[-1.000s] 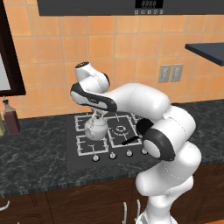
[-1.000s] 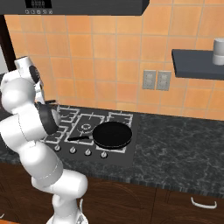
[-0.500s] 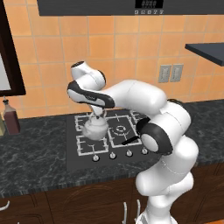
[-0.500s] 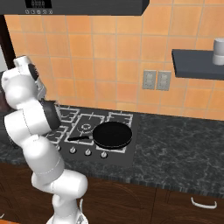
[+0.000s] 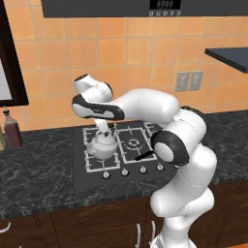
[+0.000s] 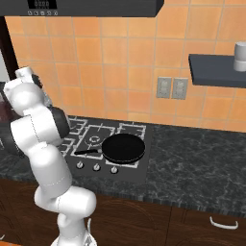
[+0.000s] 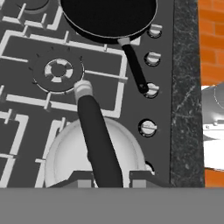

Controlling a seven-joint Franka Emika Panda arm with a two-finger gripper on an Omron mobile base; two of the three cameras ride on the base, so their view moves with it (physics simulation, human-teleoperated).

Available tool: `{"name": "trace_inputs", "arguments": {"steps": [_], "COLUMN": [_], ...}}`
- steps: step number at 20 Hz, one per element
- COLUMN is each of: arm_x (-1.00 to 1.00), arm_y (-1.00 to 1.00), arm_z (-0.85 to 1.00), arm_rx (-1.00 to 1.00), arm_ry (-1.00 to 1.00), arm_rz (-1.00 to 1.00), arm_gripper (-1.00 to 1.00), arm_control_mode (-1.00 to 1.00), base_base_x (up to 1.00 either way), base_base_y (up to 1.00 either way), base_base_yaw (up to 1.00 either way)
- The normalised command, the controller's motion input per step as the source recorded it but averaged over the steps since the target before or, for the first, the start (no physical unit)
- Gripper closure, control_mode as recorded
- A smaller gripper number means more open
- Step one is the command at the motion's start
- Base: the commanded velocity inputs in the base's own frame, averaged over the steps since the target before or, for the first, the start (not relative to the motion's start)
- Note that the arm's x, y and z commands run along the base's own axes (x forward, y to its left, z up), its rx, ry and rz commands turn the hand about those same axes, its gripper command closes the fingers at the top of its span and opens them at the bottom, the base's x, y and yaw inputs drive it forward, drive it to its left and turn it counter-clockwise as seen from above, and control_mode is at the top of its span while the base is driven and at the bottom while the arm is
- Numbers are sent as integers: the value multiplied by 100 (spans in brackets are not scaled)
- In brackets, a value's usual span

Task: Pick the kettle from the counter and place it on a stove burner. Then turn the burner on.

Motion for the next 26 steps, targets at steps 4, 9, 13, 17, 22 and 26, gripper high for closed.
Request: {"name": "trace_inputs", "arguments": {"steps": [4, 9, 13, 17, 22, 26], "arm_x": [0, 9, 26, 22, 6, 0], "arm_y": [0, 0, 10, 25, 16, 0], "arm_z": [-31, -18, 2, 19, 13, -9], "arm_rx": [-10, -10, -11, -12, -6, -3], "arm_ry": [0, 0, 0, 0, 0, 0], "arm_rz": [-6, -5, -5, -7, -5, -2], "arm_gripper": [100, 100, 100, 100, 100, 100], "arm_control_mode": [-100, -100, -100, -100, -100, -100], "base_base_x": [0, 0, 0, 0, 0, 0], "base_base_y": [0, 0, 0, 0, 0, 0], "base_base_yaw": [0, 0, 0, 0, 0, 0]}}
